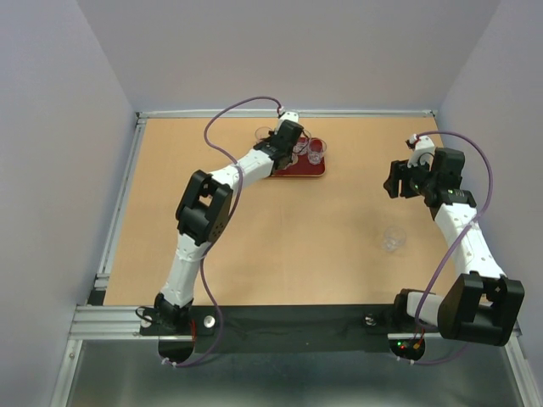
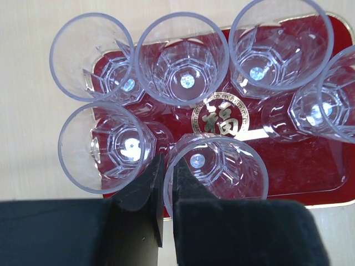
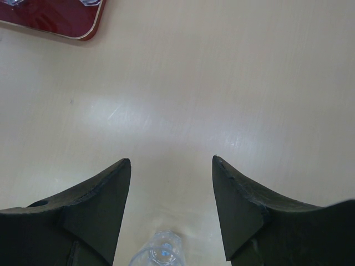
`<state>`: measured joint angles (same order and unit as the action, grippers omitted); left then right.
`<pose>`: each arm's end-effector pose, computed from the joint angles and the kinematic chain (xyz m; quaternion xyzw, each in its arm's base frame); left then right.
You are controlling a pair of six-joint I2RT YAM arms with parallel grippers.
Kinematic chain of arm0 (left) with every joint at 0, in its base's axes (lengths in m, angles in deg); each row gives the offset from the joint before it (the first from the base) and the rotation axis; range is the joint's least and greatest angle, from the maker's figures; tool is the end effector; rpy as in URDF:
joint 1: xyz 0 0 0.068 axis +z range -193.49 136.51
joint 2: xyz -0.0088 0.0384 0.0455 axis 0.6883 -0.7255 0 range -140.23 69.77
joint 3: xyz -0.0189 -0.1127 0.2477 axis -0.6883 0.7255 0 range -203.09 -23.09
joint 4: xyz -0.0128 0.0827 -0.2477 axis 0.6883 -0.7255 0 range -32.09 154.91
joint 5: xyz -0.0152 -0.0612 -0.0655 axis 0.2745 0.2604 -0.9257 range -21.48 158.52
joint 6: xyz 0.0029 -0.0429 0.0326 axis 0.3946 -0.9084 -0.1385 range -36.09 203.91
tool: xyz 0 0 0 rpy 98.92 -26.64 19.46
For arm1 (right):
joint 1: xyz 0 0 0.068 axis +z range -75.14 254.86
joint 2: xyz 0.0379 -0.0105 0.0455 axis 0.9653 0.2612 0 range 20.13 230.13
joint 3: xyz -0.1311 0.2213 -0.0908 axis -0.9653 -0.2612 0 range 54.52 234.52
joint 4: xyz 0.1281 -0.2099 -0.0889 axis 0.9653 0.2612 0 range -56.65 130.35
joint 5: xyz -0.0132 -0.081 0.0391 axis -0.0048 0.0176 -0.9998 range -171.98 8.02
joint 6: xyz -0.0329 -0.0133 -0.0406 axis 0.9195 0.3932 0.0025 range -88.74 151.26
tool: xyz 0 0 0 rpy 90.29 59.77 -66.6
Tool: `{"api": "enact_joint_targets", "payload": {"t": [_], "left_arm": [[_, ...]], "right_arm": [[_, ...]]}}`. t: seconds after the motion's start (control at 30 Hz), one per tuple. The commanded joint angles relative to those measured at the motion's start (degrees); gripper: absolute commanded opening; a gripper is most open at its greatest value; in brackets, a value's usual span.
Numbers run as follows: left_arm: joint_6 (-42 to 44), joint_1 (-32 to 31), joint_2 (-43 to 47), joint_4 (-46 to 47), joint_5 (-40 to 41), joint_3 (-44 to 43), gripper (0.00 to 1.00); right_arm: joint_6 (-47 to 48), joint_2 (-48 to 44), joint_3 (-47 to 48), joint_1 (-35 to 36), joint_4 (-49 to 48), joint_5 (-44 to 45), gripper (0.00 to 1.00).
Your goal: Place the glasses into the tray
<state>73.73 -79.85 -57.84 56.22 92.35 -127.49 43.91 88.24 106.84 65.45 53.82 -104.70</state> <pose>0.4276 -0.2969 0.2248 0.0961 0.8558 -0.0219 0.5077 0.2586 -0.0289 0.2863 -0.1136 0.8717 0.0876 0.4685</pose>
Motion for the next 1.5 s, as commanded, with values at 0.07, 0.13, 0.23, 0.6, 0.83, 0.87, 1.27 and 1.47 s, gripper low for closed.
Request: {"api": "enact_joint_targets", "payload": {"t": [0.07, 0.13, 0.23, 0.6, 0.83, 0.87, 1.27, 1.47], "left_arm": [[1.21, -0.03, 0.17, -0.63, 0.42, -3.09, 0.02], [1.39, -0.03, 0.34, -0.98, 0.34, -3.09, 0.04], [1.56, 0.06, 0.52, -0.98, 0.33, -3.09, 0.07], [2.09, 0.15, 1.84, -1.07, 2.0, -3.71, 0.21], [2.53, 0.15, 3.42, -0.19, 2.36, -3.44, 0.26], [2.61, 0.06, 3.42, -0.28, 2.44, -3.53, 0.26], [2.88, 0.06, 5.53, 0.69, 2.45, -2.65, 0.32], [3.4, 0.06, 9.57, 1.39, 2.36, -1.69, 0.32]], "right_arm": [[0.1, -0.18, -0.37, -0.61, -2.54, 0.13, 0.66], [0.1, -0.18, -0.37, -0.61, -2.54, 0.05, 0.66], [0.01, -0.09, -0.37, -0.61, -2.54, 0.04, 0.66], [0.19, 0.0, -0.46, -0.61, -2.54, 0.13, 0.66], [0.27, 0.17, -0.55, -0.61, -2.54, -0.04, 0.66], [0.28, 0.09, -0.55, -0.61, -2.54, -0.04, 0.66], [0.45, 0.26, -0.63, -0.61, -2.54, 0.04, 0.66], [0.63, 0.09, -0.72, -0.61, -2.54, -0.39, 0.66]]}}
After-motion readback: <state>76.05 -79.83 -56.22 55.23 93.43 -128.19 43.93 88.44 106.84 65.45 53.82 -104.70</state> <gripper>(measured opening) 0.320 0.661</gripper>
